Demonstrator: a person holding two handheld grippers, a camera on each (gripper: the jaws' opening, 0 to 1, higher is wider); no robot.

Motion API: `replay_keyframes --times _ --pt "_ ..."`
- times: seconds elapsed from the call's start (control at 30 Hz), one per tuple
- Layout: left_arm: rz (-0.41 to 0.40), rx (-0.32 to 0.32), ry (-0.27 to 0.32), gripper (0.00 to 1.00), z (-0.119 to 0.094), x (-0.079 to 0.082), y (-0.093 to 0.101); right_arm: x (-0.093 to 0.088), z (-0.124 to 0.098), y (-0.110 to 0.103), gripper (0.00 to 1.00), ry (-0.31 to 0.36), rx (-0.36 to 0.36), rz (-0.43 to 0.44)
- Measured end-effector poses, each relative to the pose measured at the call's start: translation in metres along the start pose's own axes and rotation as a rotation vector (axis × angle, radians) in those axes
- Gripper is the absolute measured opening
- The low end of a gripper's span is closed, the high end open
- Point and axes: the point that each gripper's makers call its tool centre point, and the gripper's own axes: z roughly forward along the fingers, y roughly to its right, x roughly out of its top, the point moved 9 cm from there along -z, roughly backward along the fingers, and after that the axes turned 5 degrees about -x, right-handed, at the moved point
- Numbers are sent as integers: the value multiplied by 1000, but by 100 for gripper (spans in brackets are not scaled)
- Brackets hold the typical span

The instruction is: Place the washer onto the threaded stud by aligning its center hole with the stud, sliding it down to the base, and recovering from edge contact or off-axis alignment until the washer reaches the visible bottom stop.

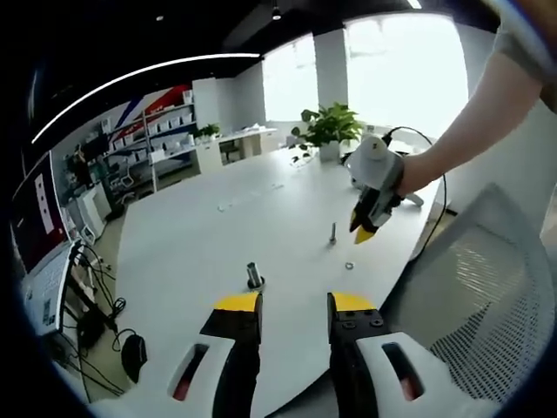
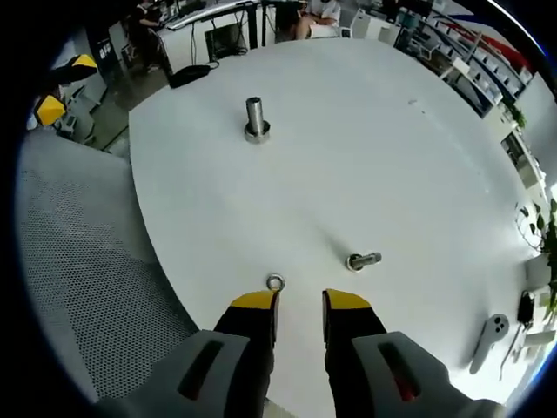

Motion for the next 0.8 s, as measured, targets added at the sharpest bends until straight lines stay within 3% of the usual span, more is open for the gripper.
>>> replay_keyframes --times 0.47,0.6,0.8 --pt "-41 -17 33 29 -1 1 -1 -1 1 -3 25 -26 1 31" --pt "-35 -21 21 30 0 0 1 -6 7 -6 26 -47 10 -54" --pt "-46 -5 15 31 0 -1 -1 -8 16 -7 26 -15 34 2"
